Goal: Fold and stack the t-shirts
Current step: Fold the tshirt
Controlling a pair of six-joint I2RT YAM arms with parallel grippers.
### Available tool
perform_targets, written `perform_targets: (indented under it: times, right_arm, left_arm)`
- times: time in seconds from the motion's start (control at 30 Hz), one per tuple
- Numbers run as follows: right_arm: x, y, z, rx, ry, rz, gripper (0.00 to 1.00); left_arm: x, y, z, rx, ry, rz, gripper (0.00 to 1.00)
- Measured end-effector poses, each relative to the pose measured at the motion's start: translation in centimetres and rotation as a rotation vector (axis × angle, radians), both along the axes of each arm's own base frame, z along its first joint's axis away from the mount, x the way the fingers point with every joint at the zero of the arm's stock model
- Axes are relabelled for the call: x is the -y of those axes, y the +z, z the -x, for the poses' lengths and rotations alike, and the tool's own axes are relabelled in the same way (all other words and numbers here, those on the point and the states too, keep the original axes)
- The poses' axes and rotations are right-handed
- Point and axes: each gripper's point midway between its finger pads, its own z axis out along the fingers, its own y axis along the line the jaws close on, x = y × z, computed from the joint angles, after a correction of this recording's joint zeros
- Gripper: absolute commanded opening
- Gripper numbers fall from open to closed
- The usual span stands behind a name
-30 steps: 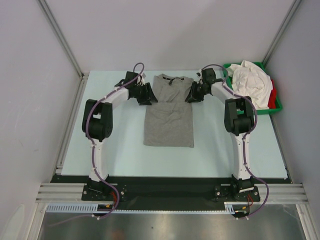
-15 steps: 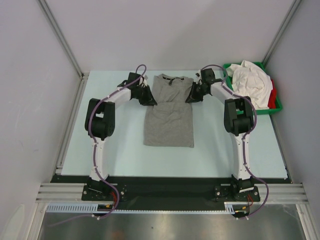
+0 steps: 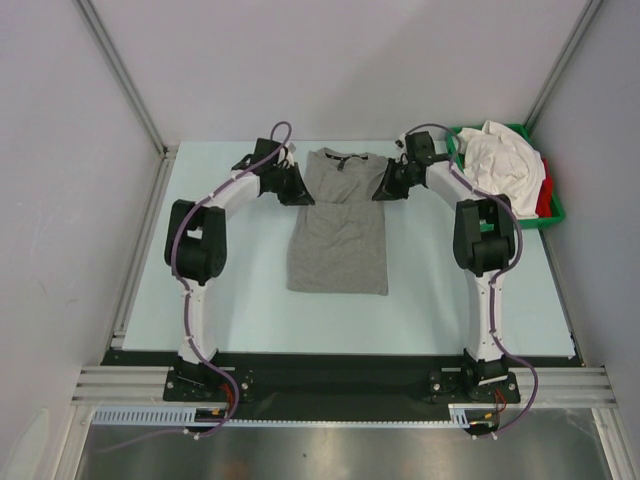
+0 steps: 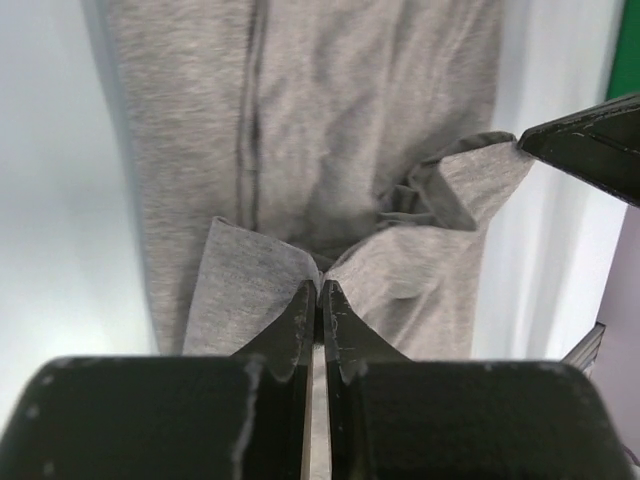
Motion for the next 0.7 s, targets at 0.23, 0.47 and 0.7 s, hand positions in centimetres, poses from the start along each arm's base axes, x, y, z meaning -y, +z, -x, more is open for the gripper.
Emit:
perform_targets:
  times: [0.23, 0.47, 0.7]
  right_arm:
    - [0.7, 3.1, 0.0, 0.051, -0.023, -0.022, 0.00]
    - [1.5, 1.6, -0.2, 0.023, -0.033, -0.032, 0.00]
    - [1.8, -3.1, -0.6, -0.063, -0.033, -0.036, 0.00]
  left_arm:
    - [1.1, 1.8, 0.3, 0.027, -0.015, 0.015, 0.09]
    - [1.1, 1.3, -0.5, 0.021, -0.003, -0.005, 0.11]
    - [-0.2, -1.3, -1.9, -0.029, 0.036, -0.050, 0.22]
